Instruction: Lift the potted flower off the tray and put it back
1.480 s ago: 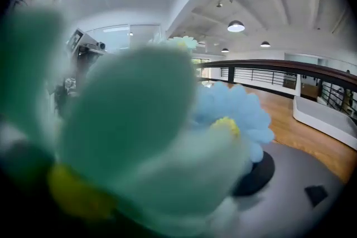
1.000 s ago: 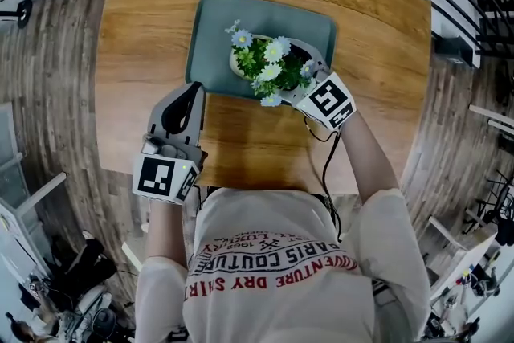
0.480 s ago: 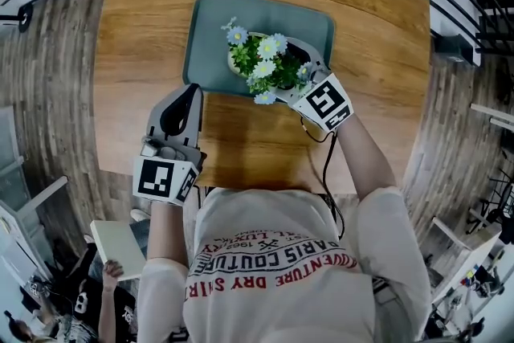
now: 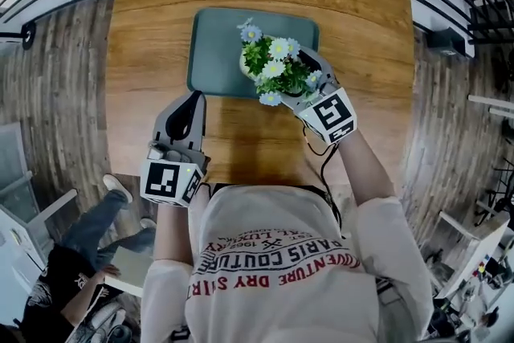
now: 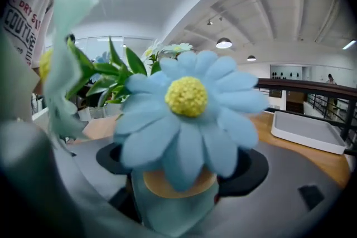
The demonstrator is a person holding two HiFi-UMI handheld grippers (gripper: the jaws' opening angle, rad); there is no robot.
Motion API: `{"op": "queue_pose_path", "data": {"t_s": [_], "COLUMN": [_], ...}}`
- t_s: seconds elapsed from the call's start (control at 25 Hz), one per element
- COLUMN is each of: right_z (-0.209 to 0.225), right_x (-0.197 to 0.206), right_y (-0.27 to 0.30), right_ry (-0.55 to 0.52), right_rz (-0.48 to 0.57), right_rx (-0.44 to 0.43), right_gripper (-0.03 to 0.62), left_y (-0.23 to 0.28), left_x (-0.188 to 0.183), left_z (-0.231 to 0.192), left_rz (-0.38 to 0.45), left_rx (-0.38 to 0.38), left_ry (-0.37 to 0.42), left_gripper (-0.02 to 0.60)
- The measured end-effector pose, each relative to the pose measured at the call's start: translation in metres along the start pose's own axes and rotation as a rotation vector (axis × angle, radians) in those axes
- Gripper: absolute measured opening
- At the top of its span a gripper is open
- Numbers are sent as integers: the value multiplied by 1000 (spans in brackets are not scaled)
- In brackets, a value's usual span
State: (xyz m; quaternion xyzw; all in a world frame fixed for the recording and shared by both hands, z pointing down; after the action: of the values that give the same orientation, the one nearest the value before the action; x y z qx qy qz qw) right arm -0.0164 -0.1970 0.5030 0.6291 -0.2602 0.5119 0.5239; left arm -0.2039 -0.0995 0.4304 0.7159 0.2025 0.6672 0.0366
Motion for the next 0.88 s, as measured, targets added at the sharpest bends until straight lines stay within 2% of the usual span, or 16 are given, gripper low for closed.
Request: {"op": "queue_pose_path", "data": {"t_s": [0.32,0.48,0.68,0.88], "right_z": [1,1,-1,-3], "right_x": [-71,-99,-108,-114], "right_y": [-73,-103,-110,-100], "right_ry": [8,-31,-60,-68], "right_rz": [110,142,127,138], "right_rx": [181,268,302,302], "right_gripper": [442,434,423,420], "left_y": [-10,-12,-15,-18], "left_x": [-45,-63,-76,-77], "left_z": [19,30,35,19], "left_rz": [67,108,122,116], "left_rx": [58,94,127,119], "left_ry": [49,77,81,82], "left_gripper": [12,12,12,12]}}
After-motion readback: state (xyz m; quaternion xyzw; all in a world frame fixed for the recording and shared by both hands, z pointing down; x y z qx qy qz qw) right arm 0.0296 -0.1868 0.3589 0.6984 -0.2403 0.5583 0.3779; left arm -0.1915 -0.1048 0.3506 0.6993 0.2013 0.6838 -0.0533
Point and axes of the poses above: the fingertips, and each gripper's own axes: y forward along the fingers, z to its right, x out of its underside, the point moved 5 cm from there along -y, backward along the fingers, and after that the axes turned 6 degrees about -x, right-handed, at the moved point
